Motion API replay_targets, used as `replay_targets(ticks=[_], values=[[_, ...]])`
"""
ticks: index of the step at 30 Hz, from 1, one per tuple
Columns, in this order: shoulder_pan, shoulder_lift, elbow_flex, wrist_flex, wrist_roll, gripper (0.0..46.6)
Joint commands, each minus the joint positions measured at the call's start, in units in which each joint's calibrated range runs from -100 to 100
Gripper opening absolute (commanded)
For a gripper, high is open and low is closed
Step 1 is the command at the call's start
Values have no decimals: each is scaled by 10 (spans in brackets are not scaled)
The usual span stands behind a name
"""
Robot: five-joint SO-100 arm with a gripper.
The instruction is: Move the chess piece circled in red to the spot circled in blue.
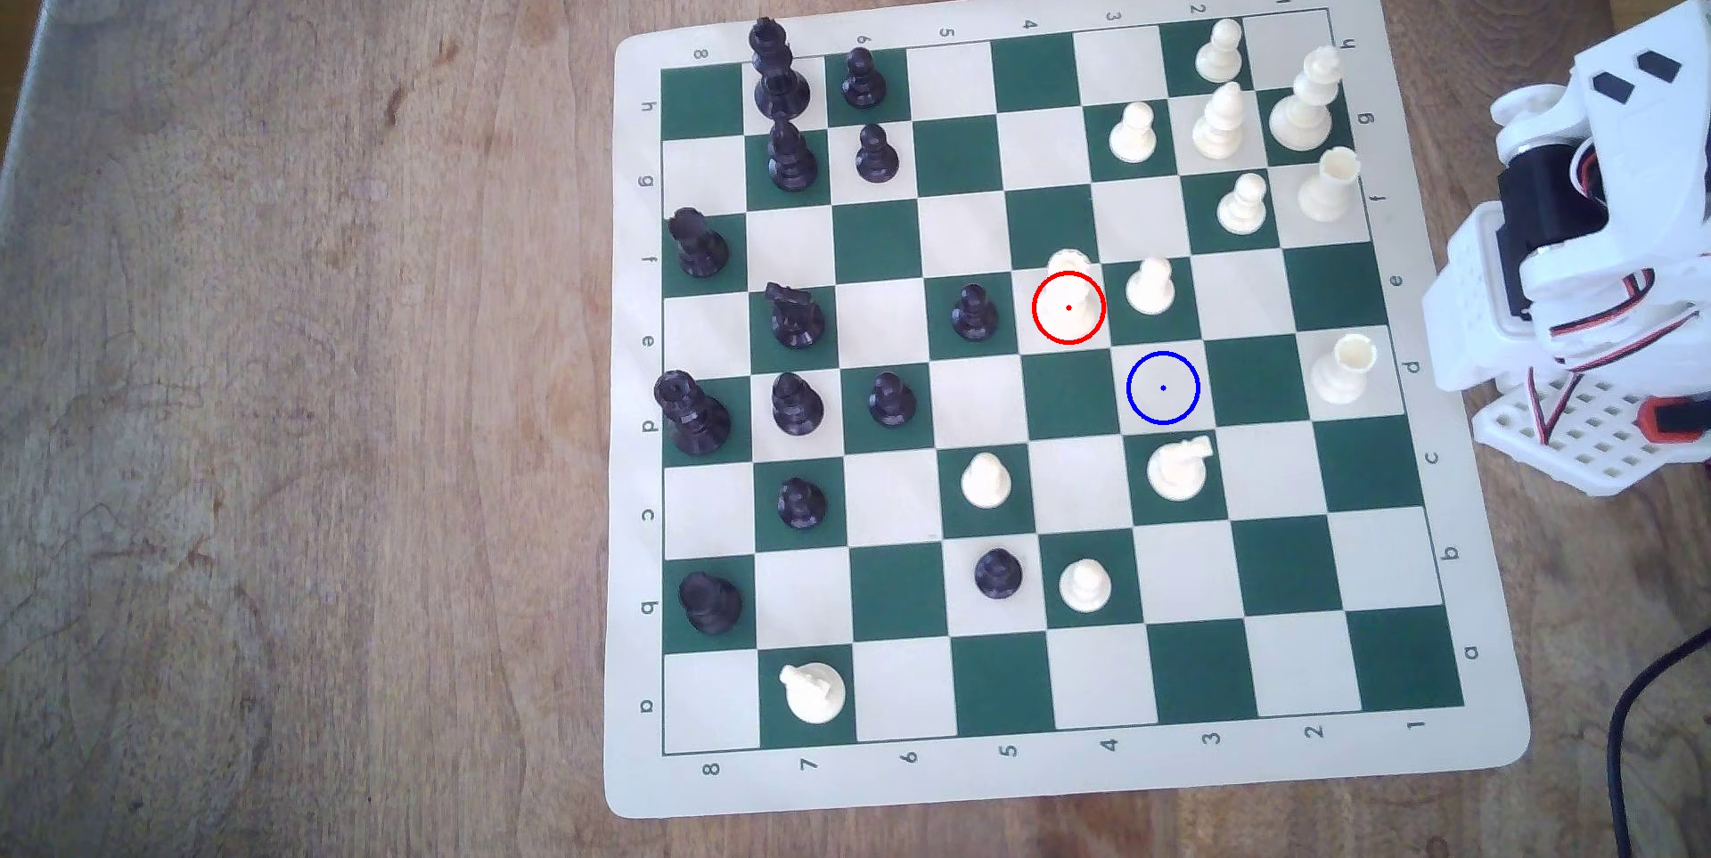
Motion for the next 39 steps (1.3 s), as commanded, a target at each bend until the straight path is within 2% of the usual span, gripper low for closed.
replay_targets(ticks=[1, 8, 21, 24, 33, 39], values=[[4, 1, 11, -2, 3, 42], [18, 1, -20, 174, 3, 42], [86, 1, -169, 674, 1, 42], [106, 1, -225, 854, 0, 42], [159, 2, -280, 1195, -1, 42], [141, 2, -292, 1321, -2, 39]])
